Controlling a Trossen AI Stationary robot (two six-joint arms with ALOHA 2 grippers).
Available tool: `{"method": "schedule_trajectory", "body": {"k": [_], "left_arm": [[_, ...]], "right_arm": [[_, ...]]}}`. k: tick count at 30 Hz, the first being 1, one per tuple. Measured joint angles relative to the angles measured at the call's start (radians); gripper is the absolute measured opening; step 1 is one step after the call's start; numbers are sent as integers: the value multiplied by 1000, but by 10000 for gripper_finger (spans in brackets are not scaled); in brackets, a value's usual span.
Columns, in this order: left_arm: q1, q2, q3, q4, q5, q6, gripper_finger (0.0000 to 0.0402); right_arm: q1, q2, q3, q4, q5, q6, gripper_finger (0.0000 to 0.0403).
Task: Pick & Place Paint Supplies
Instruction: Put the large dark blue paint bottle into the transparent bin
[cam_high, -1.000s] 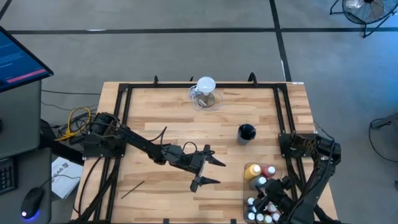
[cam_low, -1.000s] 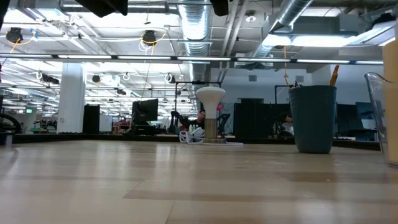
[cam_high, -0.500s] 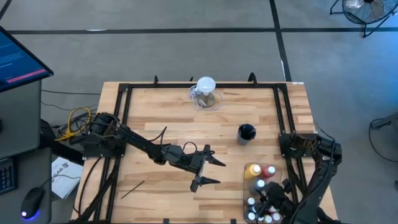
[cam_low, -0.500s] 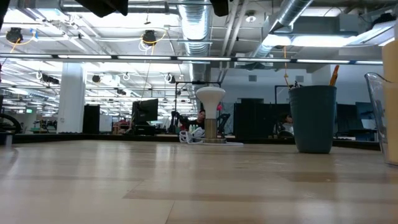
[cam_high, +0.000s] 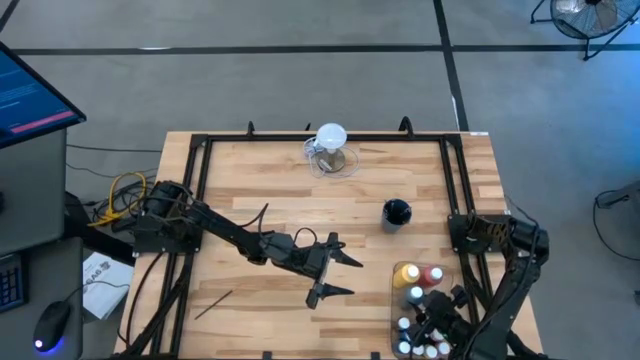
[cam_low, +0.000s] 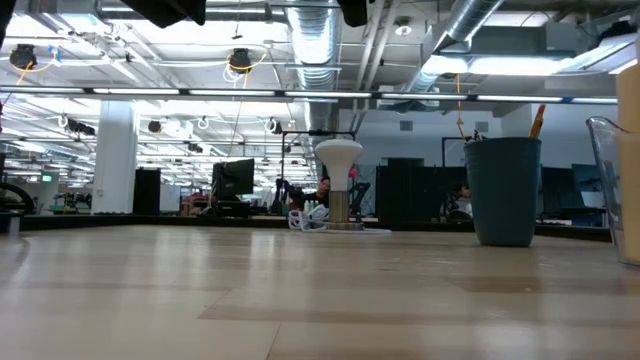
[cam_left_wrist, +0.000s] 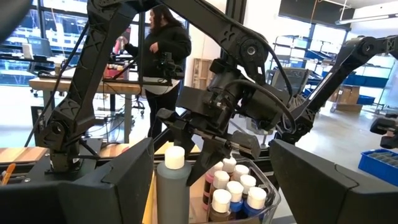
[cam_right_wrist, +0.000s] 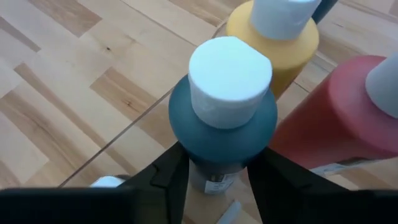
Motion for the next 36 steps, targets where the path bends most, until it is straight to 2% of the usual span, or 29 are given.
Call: {"method": "schedule_trajectory", "body": {"k": [4,7,18,22,29,36], "left_arm": [[0,0,0,-2,0,0,278],[0,0,0,-2,1,0,278],[0,0,0,-2,2,0,278],[0,0,0,-2,4,0,278],[0,0,0,-2,4,0,278],[0,0,0,-2,4,0,278]], "right_arm": [[2,-2,-21,28,21,-2,127],[11,-2,-31,65,44,-4,132],[13,2,-35,106,6,0,250],[10,2,-35,96,14,-3,275],[15,2,-26,102,8,-11,281],[18,2,15,66,-71,-27,281]]}}
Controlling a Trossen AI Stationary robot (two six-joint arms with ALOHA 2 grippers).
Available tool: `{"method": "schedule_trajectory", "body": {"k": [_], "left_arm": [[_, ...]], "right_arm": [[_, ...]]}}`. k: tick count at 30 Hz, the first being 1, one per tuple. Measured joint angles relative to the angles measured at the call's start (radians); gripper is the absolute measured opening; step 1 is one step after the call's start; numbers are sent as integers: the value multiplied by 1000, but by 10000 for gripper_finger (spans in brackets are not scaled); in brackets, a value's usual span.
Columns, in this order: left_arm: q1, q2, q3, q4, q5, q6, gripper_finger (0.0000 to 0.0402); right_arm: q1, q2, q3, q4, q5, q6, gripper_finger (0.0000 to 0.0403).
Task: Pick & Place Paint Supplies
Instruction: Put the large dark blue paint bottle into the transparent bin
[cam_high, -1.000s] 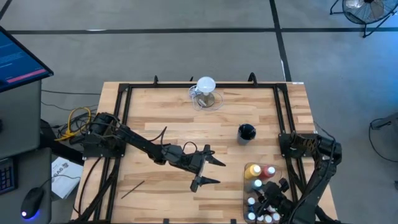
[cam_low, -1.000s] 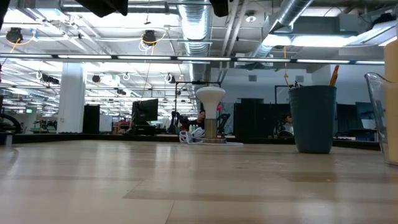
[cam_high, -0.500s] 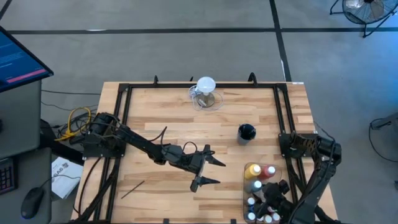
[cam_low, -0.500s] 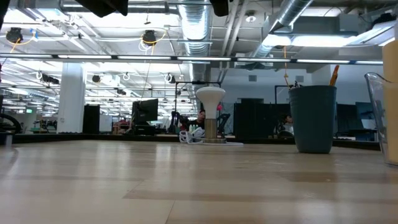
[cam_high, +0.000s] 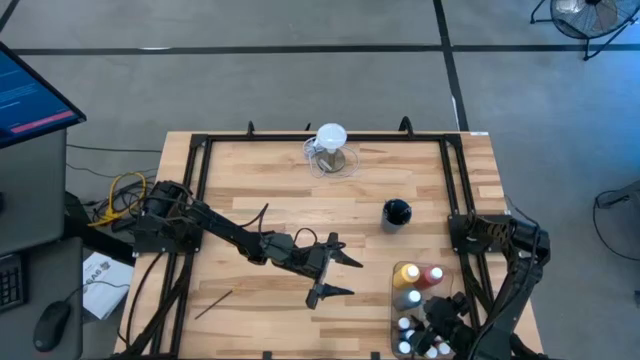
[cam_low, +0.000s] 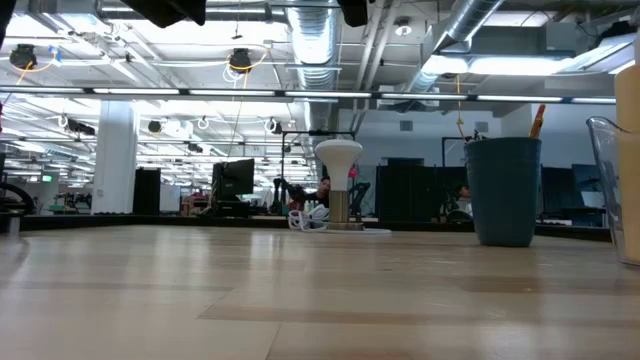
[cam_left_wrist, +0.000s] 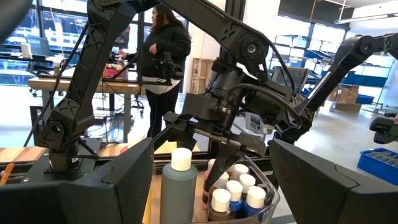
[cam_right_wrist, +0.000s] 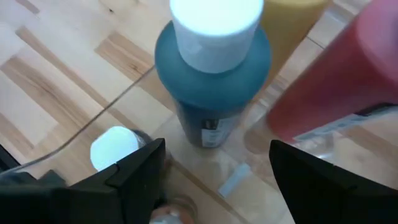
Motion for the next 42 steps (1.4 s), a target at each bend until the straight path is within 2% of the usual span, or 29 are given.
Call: {"method": "schedule_trajectory", "body": {"k": [4,7,10,16,18,23,28,34,42], "left_arm": [[0,0,0,0,-1,0,278],[0,0,0,0,-4,0,278],[0,0,0,0,-4,0,278],[0,0,0,-1,-4,0,278],[0,0,0,-1,-4,0,278],[0,0,0,-1,-3,0,278],[0,0,0,-1,8,0,278],[0,0,0,-1,11,0,278],[0,0,0,-1,11,0,278]], "right_arm": [[-5,0,2,-4,-41,0,267],[-9,0,2,1,-78,-3,234],[-10,0,3,14,-80,-18,177],[-9,0,3,18,-89,-51,35],[-9,0,3,19,-90,-60,10],[-28,-1,2,14,-98,-71,21],[-53,-2,-51,69,-101,-103,3],[-76,-2,-103,147,-124,-134,2],[-81,-6,-144,172,-77,-130,1]]}}
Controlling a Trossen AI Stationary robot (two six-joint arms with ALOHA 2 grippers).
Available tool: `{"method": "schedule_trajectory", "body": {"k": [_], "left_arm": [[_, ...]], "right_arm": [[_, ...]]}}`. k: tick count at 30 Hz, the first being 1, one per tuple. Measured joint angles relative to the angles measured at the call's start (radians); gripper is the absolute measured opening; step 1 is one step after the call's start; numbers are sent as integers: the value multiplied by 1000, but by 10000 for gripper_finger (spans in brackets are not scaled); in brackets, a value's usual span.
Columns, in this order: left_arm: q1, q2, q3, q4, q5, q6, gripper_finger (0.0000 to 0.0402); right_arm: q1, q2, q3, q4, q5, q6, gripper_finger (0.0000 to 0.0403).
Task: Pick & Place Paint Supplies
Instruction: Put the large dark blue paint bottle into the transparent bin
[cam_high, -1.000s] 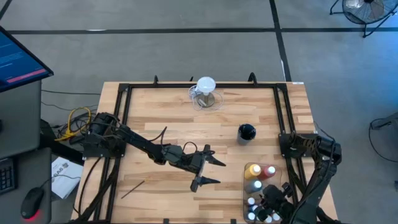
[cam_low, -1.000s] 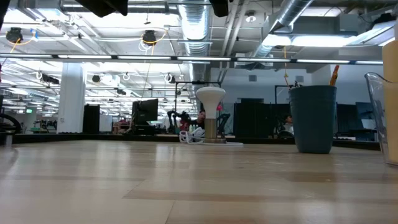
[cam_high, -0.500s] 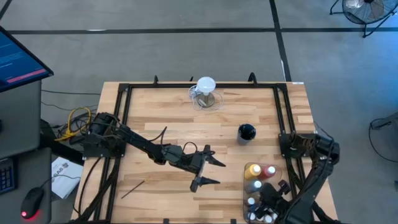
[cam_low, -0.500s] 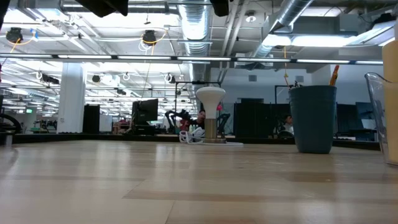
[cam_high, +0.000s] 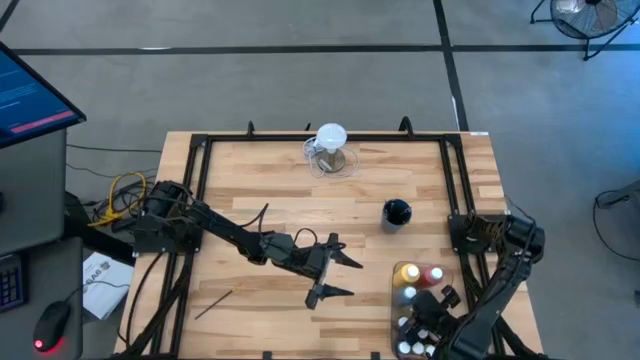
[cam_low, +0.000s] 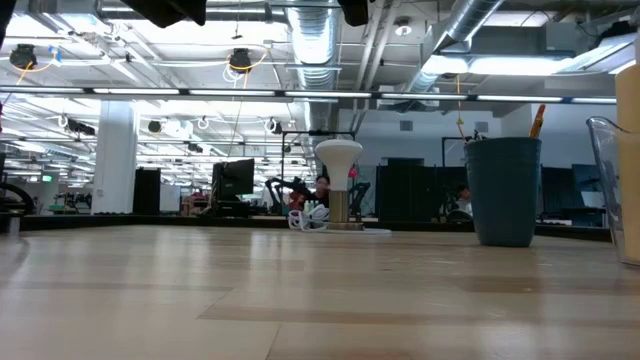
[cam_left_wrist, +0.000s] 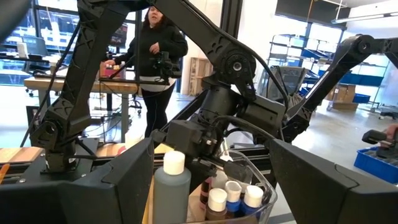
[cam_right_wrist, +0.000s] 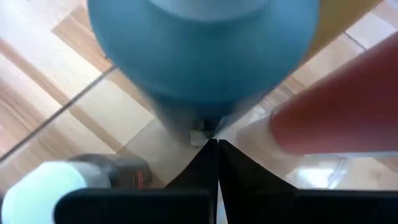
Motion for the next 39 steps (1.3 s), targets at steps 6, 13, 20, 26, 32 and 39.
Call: {"method": "schedule_trajectory", "body": {"k": [6,13,20,26,32,39], "left_arm": [[0,0,0,0,0,0,278],[0,0,0,0,-1,0,278],[0,0,0,0,-1,0,278],[0,0,0,0,-1,0,278],[0,0,0,0,-1,0,278],[0,0,0,-1,-2,0,278]], "right_arm": [[-19,1,-3,-1,34,-19,1],[-32,2,-3,3,34,-45,1],[-18,3,14,-2,33,-29,0],[-11,5,46,-49,28,-21,0],[-12,5,85,-121,29,-19,0],[-5,4,165,-219,33,-19,0]]}}
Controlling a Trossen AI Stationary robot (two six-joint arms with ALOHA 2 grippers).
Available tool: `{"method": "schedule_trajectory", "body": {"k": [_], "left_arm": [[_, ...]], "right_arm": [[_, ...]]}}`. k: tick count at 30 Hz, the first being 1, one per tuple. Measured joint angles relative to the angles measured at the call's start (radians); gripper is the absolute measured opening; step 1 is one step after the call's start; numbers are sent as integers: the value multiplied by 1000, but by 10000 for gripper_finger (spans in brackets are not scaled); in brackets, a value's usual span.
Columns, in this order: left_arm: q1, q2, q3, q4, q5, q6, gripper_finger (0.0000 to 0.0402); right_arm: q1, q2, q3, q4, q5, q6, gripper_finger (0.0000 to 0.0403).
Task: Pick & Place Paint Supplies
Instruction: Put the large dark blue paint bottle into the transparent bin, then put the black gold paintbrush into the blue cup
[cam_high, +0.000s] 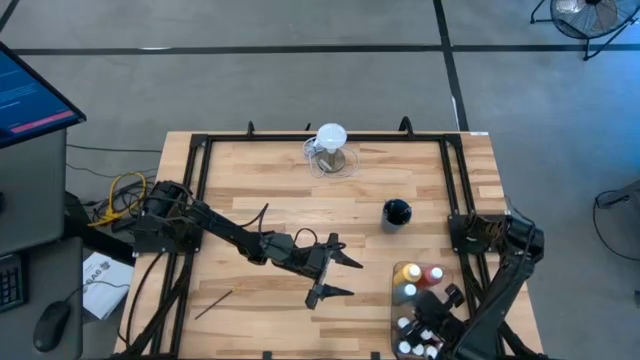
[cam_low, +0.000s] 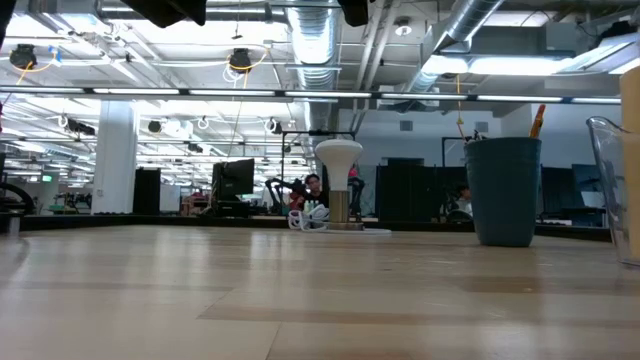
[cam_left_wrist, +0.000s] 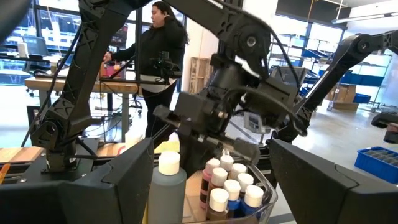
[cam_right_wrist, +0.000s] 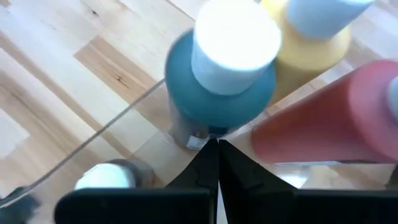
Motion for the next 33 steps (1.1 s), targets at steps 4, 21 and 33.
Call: {"method": "schedule_trajectory", "body": {"k": [4,21,33], "left_arm": [[0,0,0,0,0,0,278],[-1,-14,-12,-114,-1,1,278],[-76,-339,-80,-931,-216,-107,278]], "right_arm": [[12,0,63,-58,38,-5,0],[-54,-3,244,-106,429,-424,0],[-203,-53,220,23,555,-892,0]]}}
